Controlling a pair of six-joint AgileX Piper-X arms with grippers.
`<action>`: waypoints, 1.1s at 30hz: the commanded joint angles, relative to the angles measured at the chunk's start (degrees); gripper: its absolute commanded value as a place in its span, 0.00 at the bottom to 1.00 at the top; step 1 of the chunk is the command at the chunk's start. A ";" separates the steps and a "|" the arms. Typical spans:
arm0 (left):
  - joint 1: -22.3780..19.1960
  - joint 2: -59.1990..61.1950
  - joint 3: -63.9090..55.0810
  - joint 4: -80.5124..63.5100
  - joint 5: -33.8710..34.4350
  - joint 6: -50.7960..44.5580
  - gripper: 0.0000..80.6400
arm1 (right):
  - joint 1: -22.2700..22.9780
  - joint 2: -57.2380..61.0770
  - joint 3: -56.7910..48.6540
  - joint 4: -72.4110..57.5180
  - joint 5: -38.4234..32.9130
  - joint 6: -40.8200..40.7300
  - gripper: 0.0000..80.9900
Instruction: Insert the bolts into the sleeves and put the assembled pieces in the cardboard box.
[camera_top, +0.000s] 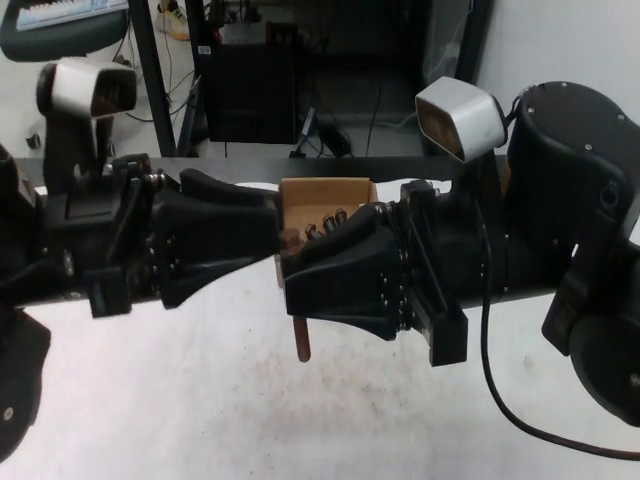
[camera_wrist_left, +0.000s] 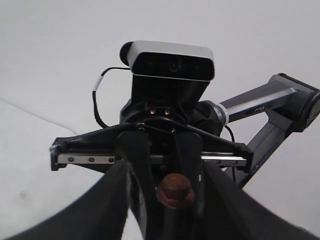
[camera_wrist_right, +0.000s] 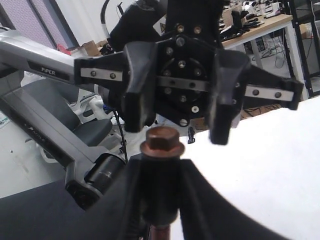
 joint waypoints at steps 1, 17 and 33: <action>1.21 -0.23 -0.15 -0.66 1.03 -0.81 0.54 | -0.23 -0.35 -0.65 -0.90 -0.51 0.58 0.01; 15.11 -6.51 -0.15 -0.66 1.78 0.89 0.00 | -5.84 -0.05 -0.80 1.77 9.90 -2.68 0.01; 15.75 -24.75 5.37 -0.36 -8.57 -1.14 0.00 | -10.13 16.24 -24.96 45.80 39.81 -20.67 0.01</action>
